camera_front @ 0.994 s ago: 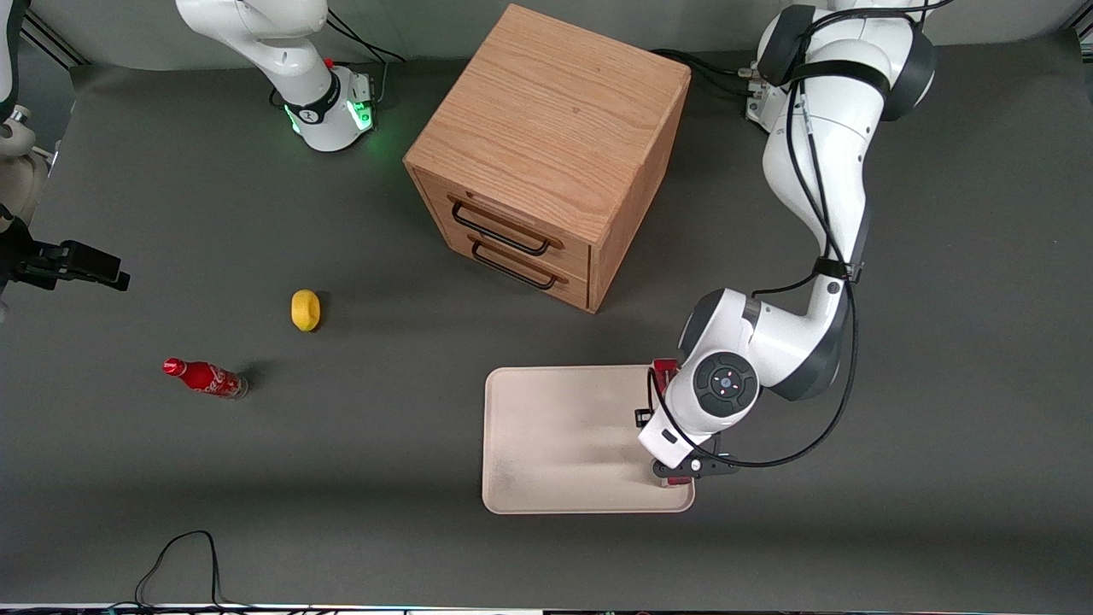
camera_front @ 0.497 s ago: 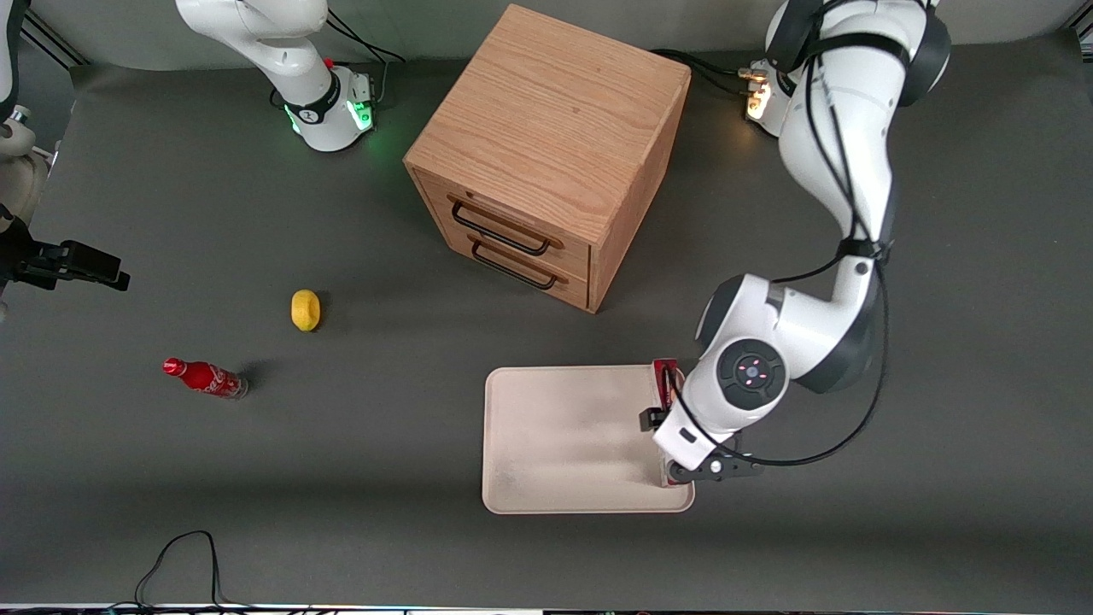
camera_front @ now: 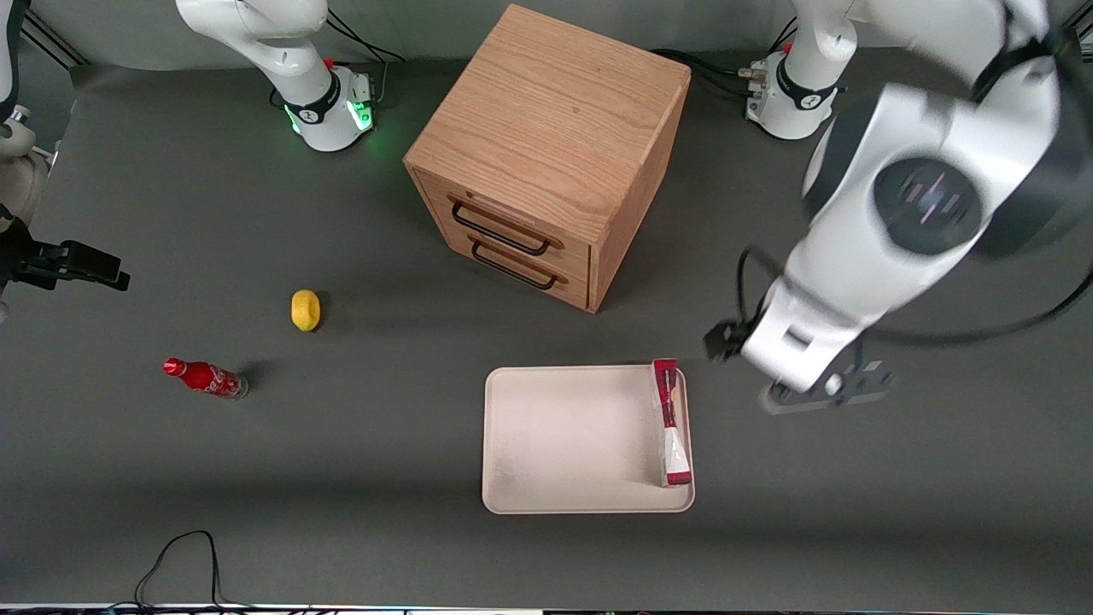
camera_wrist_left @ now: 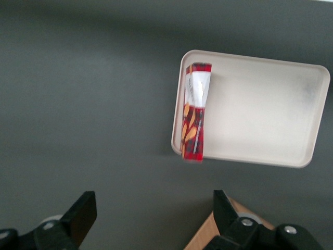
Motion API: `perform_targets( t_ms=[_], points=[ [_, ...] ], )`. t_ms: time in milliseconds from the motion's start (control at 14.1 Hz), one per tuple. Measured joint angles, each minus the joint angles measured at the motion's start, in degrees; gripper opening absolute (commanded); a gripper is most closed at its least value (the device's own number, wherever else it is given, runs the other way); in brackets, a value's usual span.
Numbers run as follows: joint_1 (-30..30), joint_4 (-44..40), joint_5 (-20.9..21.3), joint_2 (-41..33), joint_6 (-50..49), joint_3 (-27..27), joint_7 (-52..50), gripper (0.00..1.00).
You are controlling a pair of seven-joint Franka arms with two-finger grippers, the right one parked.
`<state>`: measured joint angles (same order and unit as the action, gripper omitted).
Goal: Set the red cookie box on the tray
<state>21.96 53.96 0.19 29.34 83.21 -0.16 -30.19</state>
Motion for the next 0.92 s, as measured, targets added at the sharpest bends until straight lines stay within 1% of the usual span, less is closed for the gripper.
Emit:
perform_targets(
  t_ms=[142, 284, 426, 639, 781, 923],
  points=[
    [-0.08, 0.6, 0.37, -3.25, -2.59, 0.16, -0.01, 1.0],
    [-1.14, 3.43, 1.46, -5.14, -2.73, 0.43, 0.55, 1.0],
    [-3.8, 9.61, 1.89, -8.08, 0.37, 0.63, 2.89, 1.0],
    [-9.03, 21.99, 1.95, -15.2, 6.99, 0.81, 9.27, 1.0],
    [-12.46, 27.62, 1.94, -19.09, 8.37, 0.89, 14.09, 1.0],
    [-14.91, 31.51, 1.92, -21.67, 10.1, 0.92, 16.76, 1.0]
  ],
)
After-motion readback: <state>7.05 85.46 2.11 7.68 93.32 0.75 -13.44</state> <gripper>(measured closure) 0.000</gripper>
